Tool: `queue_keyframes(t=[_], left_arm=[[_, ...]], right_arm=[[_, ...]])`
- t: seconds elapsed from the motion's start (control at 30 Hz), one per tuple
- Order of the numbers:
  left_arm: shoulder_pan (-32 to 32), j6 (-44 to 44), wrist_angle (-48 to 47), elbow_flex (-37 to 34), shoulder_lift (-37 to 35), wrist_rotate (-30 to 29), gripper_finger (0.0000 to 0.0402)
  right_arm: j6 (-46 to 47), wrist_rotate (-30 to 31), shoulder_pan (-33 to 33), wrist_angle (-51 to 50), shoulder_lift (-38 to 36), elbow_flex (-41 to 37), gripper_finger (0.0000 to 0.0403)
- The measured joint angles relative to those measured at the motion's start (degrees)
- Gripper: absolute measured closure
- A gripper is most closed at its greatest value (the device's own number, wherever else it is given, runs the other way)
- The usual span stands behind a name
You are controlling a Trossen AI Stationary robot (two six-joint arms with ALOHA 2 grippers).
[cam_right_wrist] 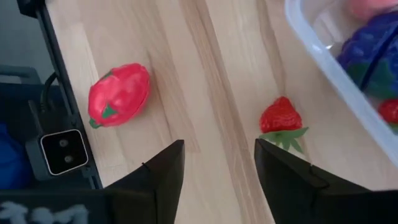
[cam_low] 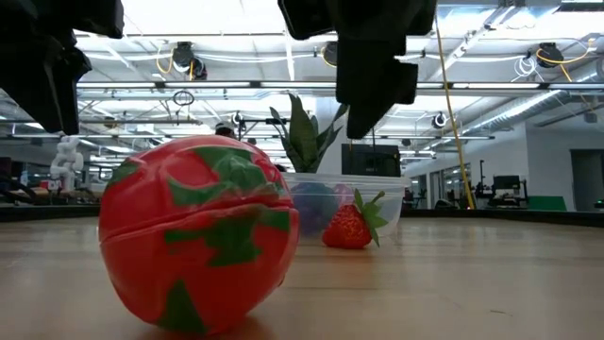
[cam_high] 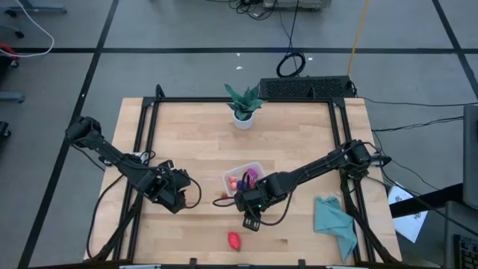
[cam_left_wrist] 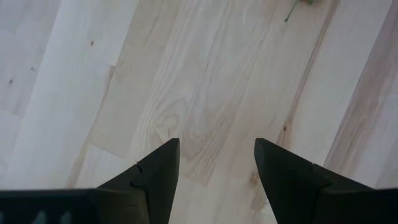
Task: Pick and placing Produce into tupperware
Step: Put the right strawberry into the transparent bin
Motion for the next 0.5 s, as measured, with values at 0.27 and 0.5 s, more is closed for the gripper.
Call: queue_keyframes(t=[0.27, 0.5], left_arm=[[0.00, 0.15, 0.04, 0.00, 0.00, 0.00, 0.0188], [0.00, 0.03, 0.04, 0.00, 0.00, 0.04, 0.0188]], right_arm=[[2.50, -1.86, -0.02, 5.13, -0.02, -4.50, 0.0202], [2.41, -2.03, -0.17, 5.95, 0.00, -6.15, 0.0197]])
